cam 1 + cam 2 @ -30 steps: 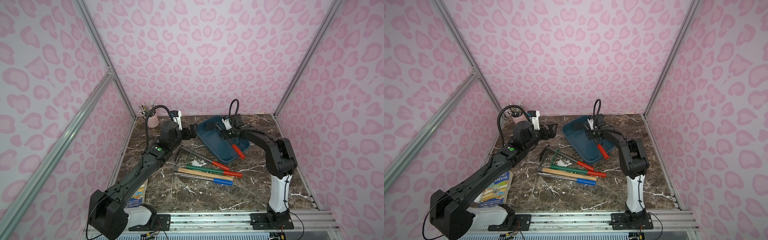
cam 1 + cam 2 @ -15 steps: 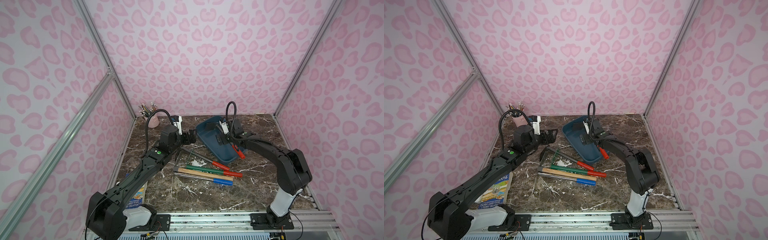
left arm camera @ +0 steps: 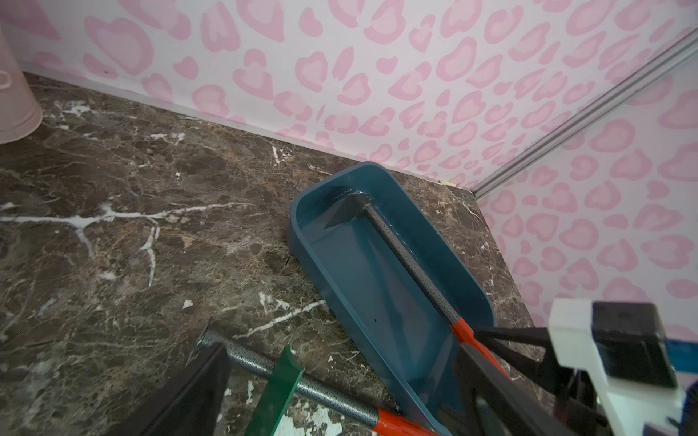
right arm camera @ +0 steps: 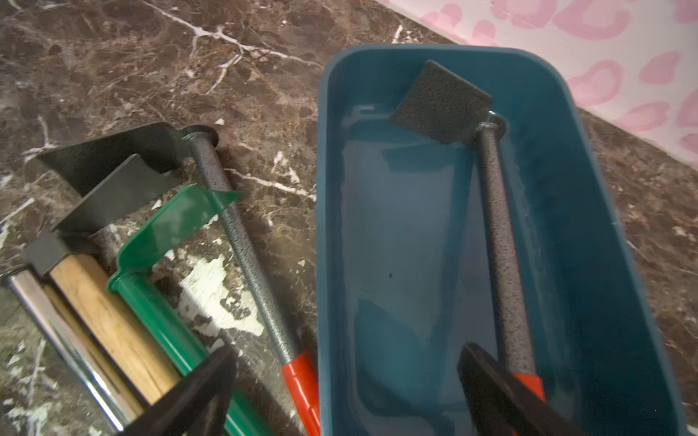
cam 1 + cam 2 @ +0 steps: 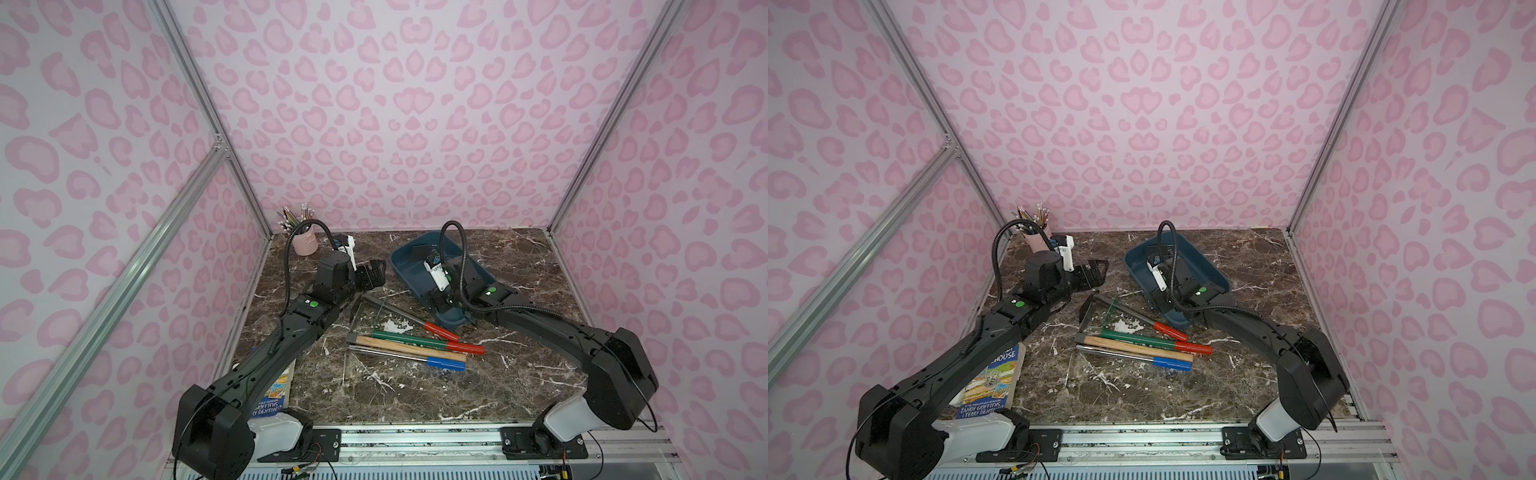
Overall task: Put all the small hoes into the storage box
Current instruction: Pick up the hoe from the center of the board.
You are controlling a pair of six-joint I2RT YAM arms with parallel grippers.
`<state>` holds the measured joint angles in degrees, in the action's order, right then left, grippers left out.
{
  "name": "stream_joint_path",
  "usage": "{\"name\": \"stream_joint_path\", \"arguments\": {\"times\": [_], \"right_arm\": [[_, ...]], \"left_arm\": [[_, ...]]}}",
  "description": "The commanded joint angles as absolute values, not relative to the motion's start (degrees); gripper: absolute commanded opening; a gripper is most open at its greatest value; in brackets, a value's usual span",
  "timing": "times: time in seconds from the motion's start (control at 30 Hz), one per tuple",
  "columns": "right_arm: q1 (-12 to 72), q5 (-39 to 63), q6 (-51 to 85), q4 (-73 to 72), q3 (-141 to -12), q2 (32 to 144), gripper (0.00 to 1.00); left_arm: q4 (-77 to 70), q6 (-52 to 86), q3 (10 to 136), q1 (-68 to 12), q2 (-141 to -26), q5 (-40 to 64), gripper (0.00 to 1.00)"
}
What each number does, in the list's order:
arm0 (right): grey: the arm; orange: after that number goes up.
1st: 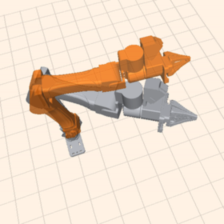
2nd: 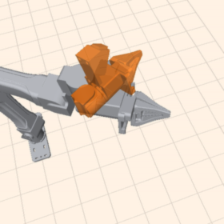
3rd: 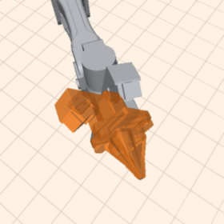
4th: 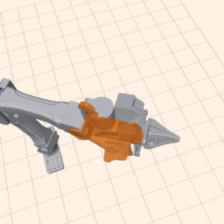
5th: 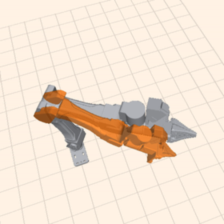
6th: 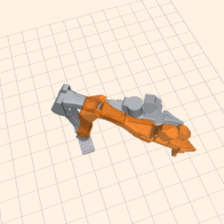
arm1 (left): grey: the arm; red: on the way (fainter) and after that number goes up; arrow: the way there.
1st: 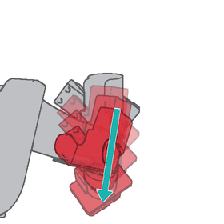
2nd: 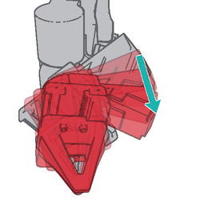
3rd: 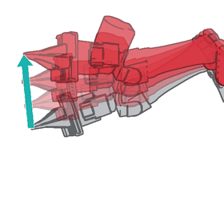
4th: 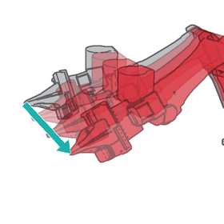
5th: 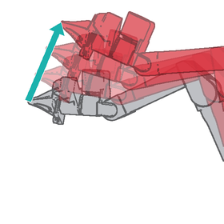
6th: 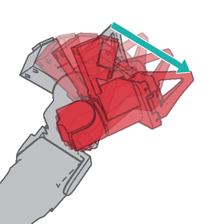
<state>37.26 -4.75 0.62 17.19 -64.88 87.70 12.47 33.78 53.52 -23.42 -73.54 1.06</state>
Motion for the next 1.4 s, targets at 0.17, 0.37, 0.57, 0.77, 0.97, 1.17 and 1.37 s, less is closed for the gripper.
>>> {"name": "stream_joint_path", "arguments": {"times": [0.17, 0.37, 0.57, 0.77, 0.97, 1.17, 1.37], "right_arm": [[41.42, 0.09, 0.64, 18.36, -58.56, 84.14, 0.83], [44.43, 3.63, 0.16, 18.88, -56.66, 84.06, 0.73], [47.20, 5.88, -1.24, 19.45, -55.34, 85.87, 0.63], [49.26, 7.29, -2.74, 19.50, -54.58, 88.12, 0.54], [51.03, 8.13, -3.60, 19.60, -54.50, 91.25, 0.49], [52.25, 9.83, -4.28, 19.60, -55.05, 94.02, 0.47], [52.51, 10.15, -4.82, 19.60, -55.54, 95.90, 0.45]], "left_arm": [[14.66, 36.78, 52.29, -21.98, -73.25, 1.90, 0.97], [15.77, 36.38, 51.32, -21.92, -73.43, 2.20, 0.98], [17.17, 35.40, 51.33, -21.85, -73.26, 1.50, 0.98], [18.53, 35.13, 51.20, -21.55, -73.62, 1.39, 0.98], [18.87, 34.94, 51.15, -21.24, -73.72, 1.62, 0.98], [19.15, 34.87, 51.29, -20.92, -73.64, 1.67, 0.98], [19.16, 34.96, 50.63, -20.74, -73.57, 1.81, 0.98]]}}
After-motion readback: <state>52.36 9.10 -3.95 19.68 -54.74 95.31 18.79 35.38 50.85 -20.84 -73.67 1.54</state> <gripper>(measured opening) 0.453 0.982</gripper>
